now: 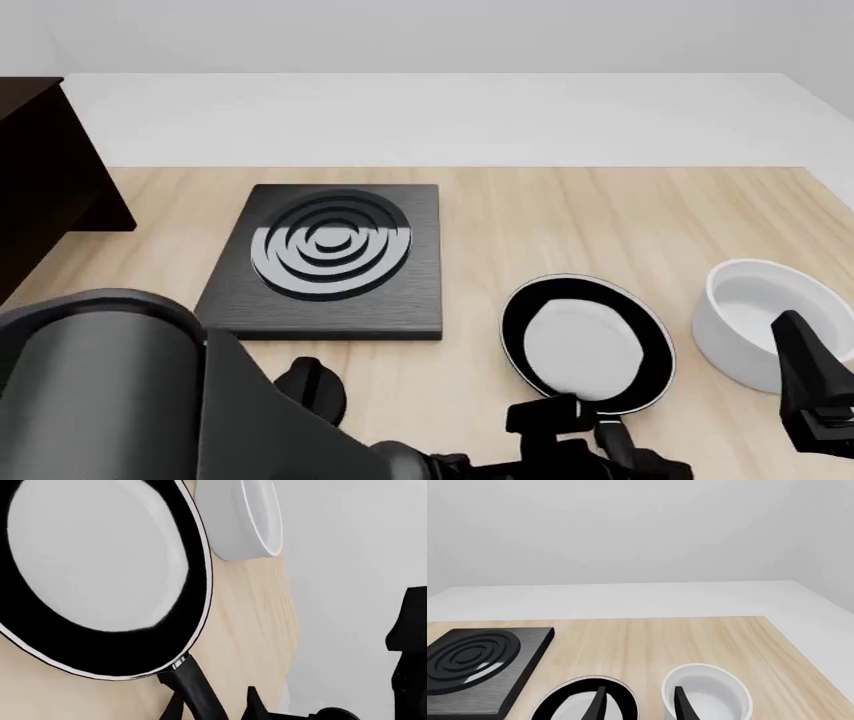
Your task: Put the frying pan under the cabinet shelf.
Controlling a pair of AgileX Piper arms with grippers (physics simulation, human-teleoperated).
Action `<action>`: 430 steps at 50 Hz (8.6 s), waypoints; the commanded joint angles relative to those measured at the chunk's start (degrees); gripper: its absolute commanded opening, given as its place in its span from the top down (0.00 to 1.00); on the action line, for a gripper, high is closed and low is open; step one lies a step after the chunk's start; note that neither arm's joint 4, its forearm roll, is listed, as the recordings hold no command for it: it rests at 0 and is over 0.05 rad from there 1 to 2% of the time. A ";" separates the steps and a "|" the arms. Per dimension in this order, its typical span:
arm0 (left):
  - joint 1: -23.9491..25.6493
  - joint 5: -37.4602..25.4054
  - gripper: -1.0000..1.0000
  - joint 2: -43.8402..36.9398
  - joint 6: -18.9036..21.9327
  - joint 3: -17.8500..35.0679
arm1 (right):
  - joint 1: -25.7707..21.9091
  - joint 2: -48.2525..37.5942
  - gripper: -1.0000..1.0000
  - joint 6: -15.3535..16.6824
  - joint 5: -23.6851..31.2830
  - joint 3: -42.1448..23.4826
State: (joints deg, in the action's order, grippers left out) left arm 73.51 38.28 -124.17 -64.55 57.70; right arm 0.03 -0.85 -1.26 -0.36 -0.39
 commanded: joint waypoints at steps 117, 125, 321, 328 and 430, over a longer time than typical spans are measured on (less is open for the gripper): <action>-36.63 -2.61 1.00 52.10 -18.67 -29.64 | -0.01 0.00 0.00 0.03 0.00 0.00; -37.42 -2.94 1.00 56.68 -22.65 -33.85 | 0.01 0.00 0.00 0.00 0.00 0.00; -92.16 22.94 1.00 12.82 -32.98 -37.91 | -0.01 0.01 0.00 0.00 0.00 0.00; -95.05 21.30 1.00 11.63 -31.18 -36.55 | 0.03 -0.01 0.00 0.01 0.00 0.00; -73.26 -29.43 0.00 66.30 2.10 -51.10 | 0.00 -0.04 0.00 0.02 -0.01 0.00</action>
State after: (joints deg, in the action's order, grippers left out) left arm 0.17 21.81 -71.06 -68.24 7.69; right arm 0.03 -0.86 -1.25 -0.36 -0.39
